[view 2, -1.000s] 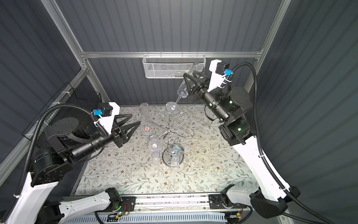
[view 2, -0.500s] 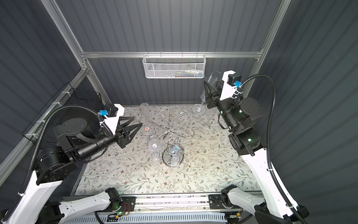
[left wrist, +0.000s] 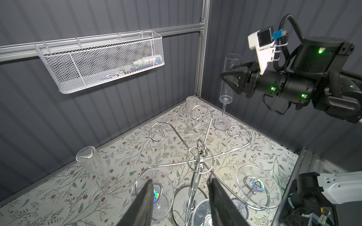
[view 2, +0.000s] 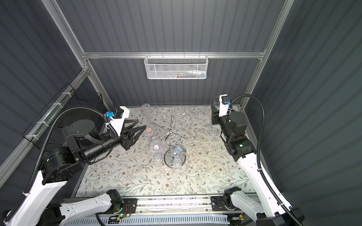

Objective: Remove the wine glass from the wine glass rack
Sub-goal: 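Carry the flute glass with the right gripper toward the far table corner, then lower the flute glass upright onto the table and open the right gripper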

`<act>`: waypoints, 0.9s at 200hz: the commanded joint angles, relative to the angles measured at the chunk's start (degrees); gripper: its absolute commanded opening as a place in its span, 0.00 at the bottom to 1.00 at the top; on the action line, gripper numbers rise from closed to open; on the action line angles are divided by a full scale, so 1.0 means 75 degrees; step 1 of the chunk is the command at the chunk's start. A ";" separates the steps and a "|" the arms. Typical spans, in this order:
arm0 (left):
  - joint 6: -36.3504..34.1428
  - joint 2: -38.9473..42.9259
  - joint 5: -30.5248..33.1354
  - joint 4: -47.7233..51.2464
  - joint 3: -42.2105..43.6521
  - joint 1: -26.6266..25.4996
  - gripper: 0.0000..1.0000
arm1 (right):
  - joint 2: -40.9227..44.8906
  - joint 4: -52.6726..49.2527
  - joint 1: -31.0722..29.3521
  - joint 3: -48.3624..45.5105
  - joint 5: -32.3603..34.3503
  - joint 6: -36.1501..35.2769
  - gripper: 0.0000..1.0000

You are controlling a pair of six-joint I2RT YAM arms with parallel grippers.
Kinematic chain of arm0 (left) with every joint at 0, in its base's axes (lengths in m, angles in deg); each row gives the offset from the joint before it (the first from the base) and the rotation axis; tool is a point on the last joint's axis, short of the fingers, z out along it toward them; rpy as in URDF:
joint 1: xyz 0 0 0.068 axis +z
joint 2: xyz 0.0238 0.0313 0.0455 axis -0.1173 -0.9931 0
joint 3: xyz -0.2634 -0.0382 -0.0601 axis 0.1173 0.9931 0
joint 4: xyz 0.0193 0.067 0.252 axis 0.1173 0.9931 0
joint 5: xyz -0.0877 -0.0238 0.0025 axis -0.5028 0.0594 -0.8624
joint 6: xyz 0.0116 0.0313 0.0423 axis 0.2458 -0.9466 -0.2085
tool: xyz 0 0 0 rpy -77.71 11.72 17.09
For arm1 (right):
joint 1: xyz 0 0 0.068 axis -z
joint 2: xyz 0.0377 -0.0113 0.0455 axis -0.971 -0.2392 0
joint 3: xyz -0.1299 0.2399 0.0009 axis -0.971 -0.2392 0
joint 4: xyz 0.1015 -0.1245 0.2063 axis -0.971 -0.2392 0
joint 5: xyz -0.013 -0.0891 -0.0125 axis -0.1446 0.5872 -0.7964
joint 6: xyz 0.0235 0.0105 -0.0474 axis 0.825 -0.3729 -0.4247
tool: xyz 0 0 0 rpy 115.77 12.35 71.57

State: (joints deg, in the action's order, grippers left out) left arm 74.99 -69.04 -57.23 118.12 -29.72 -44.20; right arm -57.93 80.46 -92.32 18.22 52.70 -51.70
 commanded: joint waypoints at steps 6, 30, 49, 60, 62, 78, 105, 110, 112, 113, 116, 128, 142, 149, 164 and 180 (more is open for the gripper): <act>0.0276 0.0066 0.0194 -0.0230 0.0264 -0.0015 0.47 | -0.0024 0.1291 0.0155 -0.0742 0.0316 -0.0163 0.31; 0.0345 0.0103 0.0278 -0.0335 0.0449 -0.0017 0.47 | -0.0173 0.2290 0.0432 -0.1586 0.0144 0.0137 0.31; 0.0339 0.0083 0.0370 -0.0373 0.0508 -0.0011 0.47 | -0.0472 0.2850 0.0583 -0.1970 0.0007 0.0317 0.30; 0.0339 0.0069 0.0426 -0.0441 0.0548 -0.0011 0.47 | -0.0725 0.3094 0.0613 -0.2080 -0.0019 0.0339 0.30; 0.0339 0.0071 0.0436 -0.0460 0.0554 -0.0013 0.47 | -0.0743 0.3145 0.0618 -0.2096 -0.0015 0.0336 0.30; 0.0343 0.0046 0.0519 -0.0603 0.0634 -0.0015 0.47 | -0.1270 0.3599 0.0632 -0.2236 0.0034 0.0325 0.29; 0.0374 -0.0035 0.0624 -0.0768 0.0779 -0.0010 0.47 | -0.1862 0.4463 0.0639 -0.2510 0.0301 0.0284 0.29; 0.0392 -0.0044 0.0638 -0.0794 0.0805 -0.0012 0.47 | -0.1974 0.4626 0.0641 -0.2554 0.0331 0.0268 0.29; 0.0396 -0.0048 0.0657 -0.0803 0.0818 -0.0013 0.47 | -0.2014 0.4691 0.0643 -0.2572 0.0339 0.0257 0.29; 0.0403 -0.0049 0.0662 -0.0812 0.0827 -0.0015 0.47 | -0.2036 0.4716 0.0637 -0.2582 0.0338 0.0255 0.29; 0.0410 -0.0050 0.0667 -0.0830 0.0851 -0.0015 0.47 | -0.2114 0.4775 0.0643 -0.2592 0.0338 0.0250 0.29; 0.0430 -0.0050 0.0744 -0.0939 0.0959 -0.0008 0.47 | -0.2380 0.5013 0.0643 -0.2623 0.0368 0.0219 0.29; 0.0471 -0.0012 0.0871 -0.1099 0.1086 -0.0008 0.46 | -0.2666 0.5331 0.0643 -0.2648 0.0405 0.0224 0.29; 0.0489 0.0006 0.0944 -0.1174 0.1148 -0.0016 0.46 | -0.2790 0.5531 0.0643 -0.2680 0.0459 0.0230 0.29; 0.0493 0.0056 0.1063 -0.1320 0.1288 -0.0008 0.45 | -0.3060 0.5927 0.0640 -0.2710 0.0557 0.0264 0.29; 0.0470 0.0079 0.1166 -0.1372 0.1470 -0.0014 0.45 | -0.3330 0.6057 0.0650 -0.2624 0.0745 0.0333 0.28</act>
State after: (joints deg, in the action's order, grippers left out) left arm 77.76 -69.11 -50.76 110.12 -20.19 -44.20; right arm -80.88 117.91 -87.76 -1.75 55.32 -49.84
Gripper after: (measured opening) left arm 0.453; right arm 0.482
